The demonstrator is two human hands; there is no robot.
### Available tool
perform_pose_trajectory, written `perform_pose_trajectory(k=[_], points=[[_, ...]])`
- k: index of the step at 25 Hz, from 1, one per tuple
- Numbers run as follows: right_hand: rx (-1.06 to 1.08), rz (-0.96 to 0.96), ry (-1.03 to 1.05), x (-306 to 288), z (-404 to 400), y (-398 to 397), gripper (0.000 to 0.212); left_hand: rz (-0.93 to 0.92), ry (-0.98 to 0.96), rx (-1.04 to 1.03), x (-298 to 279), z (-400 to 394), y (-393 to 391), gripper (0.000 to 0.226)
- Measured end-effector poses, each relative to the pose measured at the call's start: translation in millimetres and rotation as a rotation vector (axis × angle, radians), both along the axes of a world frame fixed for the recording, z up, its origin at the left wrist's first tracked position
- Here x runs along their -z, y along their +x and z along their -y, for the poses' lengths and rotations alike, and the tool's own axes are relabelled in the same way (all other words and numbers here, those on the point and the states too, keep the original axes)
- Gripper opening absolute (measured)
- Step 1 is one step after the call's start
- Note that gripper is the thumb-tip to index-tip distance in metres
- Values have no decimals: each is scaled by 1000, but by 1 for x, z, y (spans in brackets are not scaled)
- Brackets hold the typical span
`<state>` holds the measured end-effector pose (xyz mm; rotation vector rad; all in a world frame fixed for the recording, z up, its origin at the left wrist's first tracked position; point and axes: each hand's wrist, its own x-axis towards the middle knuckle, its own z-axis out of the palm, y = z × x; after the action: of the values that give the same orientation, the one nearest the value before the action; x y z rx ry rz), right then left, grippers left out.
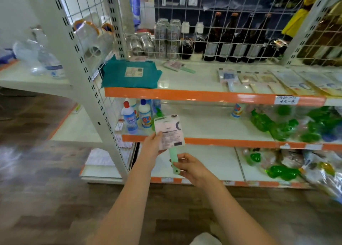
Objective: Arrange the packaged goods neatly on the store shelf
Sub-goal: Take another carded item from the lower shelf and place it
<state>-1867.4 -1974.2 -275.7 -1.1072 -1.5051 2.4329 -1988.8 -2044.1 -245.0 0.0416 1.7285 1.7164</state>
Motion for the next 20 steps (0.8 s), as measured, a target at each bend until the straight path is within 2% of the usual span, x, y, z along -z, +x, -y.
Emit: perform_pose_trajectory(k=[4,6,9,12,15,17,20], points=[[5,35,17,6,7,4,13,25,-4,31,1,7,0,19],[-39,115,95,7,5,3,15,34,-2,25,1,8,0,15],[-106,250,343,0,6,0,27,23,-20,16,3,9,-1,18],[-197,380,710,-4,8,-6,40,31,-9,6,9,5,-4,20],[-283,477,936,0,14,-13,47,22,-17,6,10,3,-4,19],[-293,519,971,3,16,-17,46,12,-30,27,8,3,-4,13],[-323,530,908,6,13,-21,47,26,-49,93,10,4,-7,19]])
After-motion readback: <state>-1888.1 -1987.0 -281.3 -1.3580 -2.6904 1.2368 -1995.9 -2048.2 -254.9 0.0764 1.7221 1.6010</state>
